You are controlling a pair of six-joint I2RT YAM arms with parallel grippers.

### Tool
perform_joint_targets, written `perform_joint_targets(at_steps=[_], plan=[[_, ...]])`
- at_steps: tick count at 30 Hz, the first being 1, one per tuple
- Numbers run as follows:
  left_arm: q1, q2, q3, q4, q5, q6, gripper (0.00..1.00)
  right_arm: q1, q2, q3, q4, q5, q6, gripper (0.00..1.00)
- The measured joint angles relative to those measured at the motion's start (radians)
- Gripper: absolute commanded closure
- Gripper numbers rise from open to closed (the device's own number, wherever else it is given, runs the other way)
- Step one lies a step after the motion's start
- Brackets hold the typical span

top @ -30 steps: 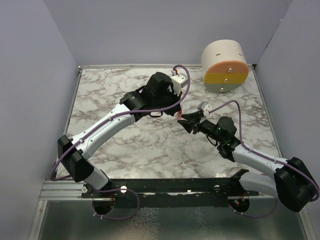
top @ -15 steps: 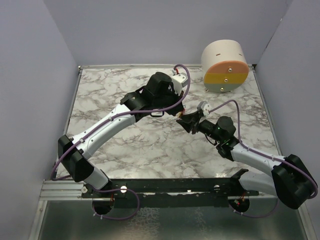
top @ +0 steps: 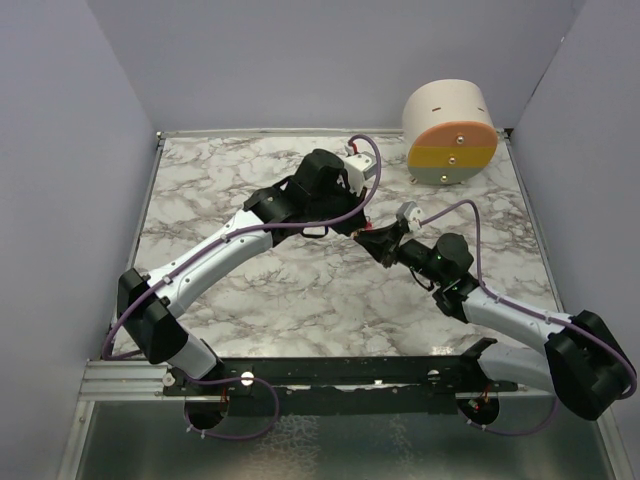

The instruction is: Put the keys on the keyring

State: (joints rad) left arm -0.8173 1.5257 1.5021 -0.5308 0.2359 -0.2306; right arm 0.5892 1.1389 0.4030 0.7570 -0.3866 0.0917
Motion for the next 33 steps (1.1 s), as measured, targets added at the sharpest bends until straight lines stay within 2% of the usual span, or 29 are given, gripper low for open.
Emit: perform_joint_targets(at_steps=[3,12,16,23,29,33], plan=[[0.0,0.0,0.0,0.003,-0.003,0.0,1.0,0.0,-0.002,0.0,-0.001,0.005,0.0,0.99],[0.0,0.0,0.011,0.007,-0.063,-0.003,1.0,0.0,-0.005,0.0,-0.008,0.016,0.0,0.99],[0.002,0.001,0.013,0.008,-0.096,-0.003,0.88,0.0,-0.005,0.005,-0.023,0.019,0.001,0.99],[0.014,0.016,0.024,0.029,-0.126,-0.007,0.75,0.0,-0.005,0.057,-0.105,0.038,0.01,0.99],[0.04,0.015,0.012,0.064,-0.141,-0.015,0.74,0.0,-0.005,0.151,-0.238,0.066,0.033,0.99],[0.062,0.004,-0.048,0.105,-0.161,-0.028,0.73,0.0,-0.005,0.213,-0.35,0.087,0.064,0.99]])
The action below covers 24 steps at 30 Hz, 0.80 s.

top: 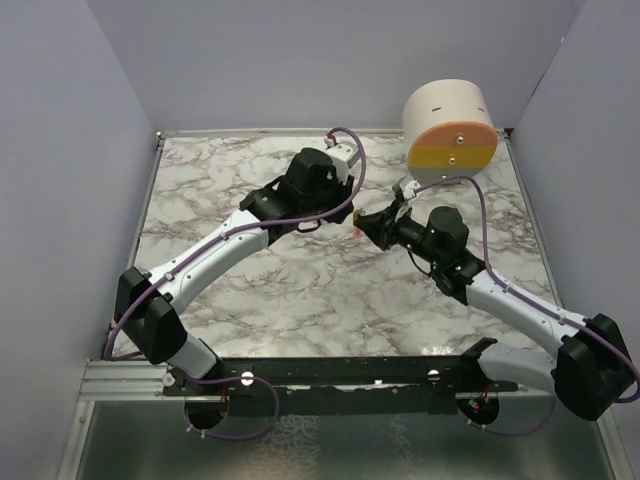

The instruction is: Put the keys on the keyring

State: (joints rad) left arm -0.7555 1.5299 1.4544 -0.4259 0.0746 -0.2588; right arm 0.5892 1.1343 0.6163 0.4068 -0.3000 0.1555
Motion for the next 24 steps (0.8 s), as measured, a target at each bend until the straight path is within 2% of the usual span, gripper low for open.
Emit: perform_joint_targets(at_steps=[4,14,24], plan=[[0.023,-0.055,-0.11,0.043,-0.025,-0.016,0.73,0.0,0.0,0.072,-0.116,0.019,0.056,0.99],[0.037,-0.263,-0.307,0.174,-0.053,-0.028,0.73,0.0,0.03,0.139,-0.222,0.021,0.247,0.99],[0.037,-0.424,-0.459,0.253,-0.098,-0.053,0.73,0.0,0.14,0.17,-0.108,0.011,0.561,0.99]])
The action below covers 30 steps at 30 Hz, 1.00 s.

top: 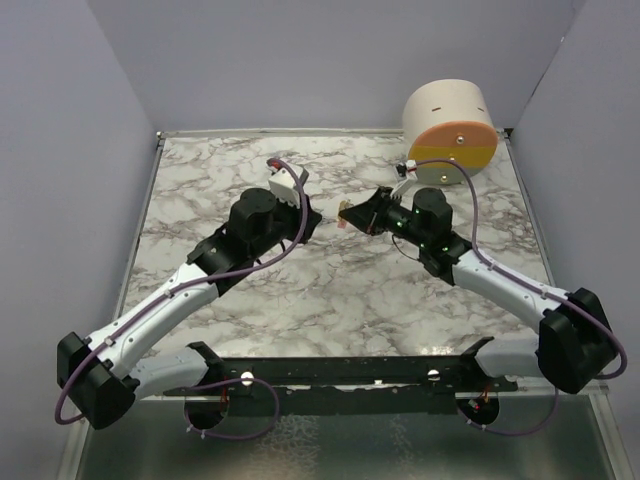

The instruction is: Put the keys on the keyring

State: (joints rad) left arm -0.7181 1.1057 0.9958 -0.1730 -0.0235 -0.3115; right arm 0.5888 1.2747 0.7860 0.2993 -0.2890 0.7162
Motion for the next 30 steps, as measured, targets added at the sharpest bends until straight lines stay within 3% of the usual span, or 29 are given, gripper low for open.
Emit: perform_joint_targets(at_steps=[7,17,30], plan=[[0.0,-0.043,-0.074,0.057,-0.015,-0.005,0.73,-0.006,0.119,0.034,0.095,-0.042,0.163,0.99],[0.0,-0.176,-0.182,0.098,-0.082,-0.018,0.73,-0.014,0.251,0.108,0.192,-0.164,0.248,0.99],[0.001,-0.301,-0.279,0.104,-0.166,-0.035,0.73,-0.015,0.64,0.458,0.209,-0.41,0.214,0.99]])
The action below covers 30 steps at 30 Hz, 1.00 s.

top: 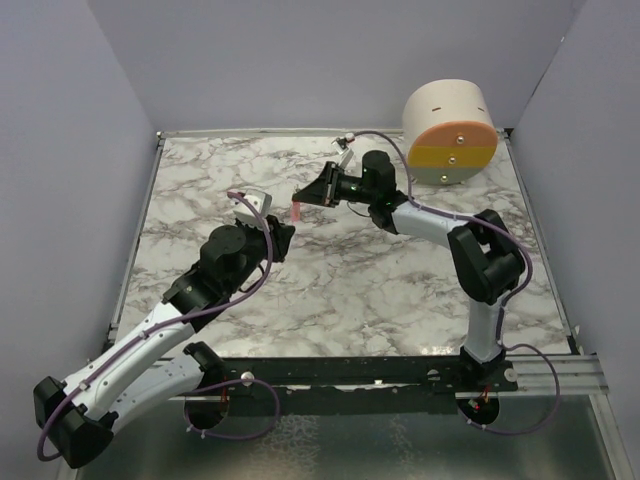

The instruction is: Put the keys on the keyring

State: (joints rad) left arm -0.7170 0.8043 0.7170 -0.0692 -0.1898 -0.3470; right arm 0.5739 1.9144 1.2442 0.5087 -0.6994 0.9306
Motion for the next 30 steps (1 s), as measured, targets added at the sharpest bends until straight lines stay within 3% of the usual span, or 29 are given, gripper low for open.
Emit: perform_joint_targets(at_steps=[12,23,30], plan=[[0.0,-0.062,-0.058,0.009,-0.037,-0.007,0.73,0.0,0.209,0.229,-0.037,-0.038,-0.008,0.99],[0.002,-0.041,-0.058,0.017,-0.039,-0.014,0.73,-0.012,0.235,0.22,-0.033,-0.008,0.012,0.99],[0.002,-0.026,-0.06,0.028,-0.039,-0.023,0.73,-0.046,0.234,0.088,-0.006,0.004,0.02,0.99]])
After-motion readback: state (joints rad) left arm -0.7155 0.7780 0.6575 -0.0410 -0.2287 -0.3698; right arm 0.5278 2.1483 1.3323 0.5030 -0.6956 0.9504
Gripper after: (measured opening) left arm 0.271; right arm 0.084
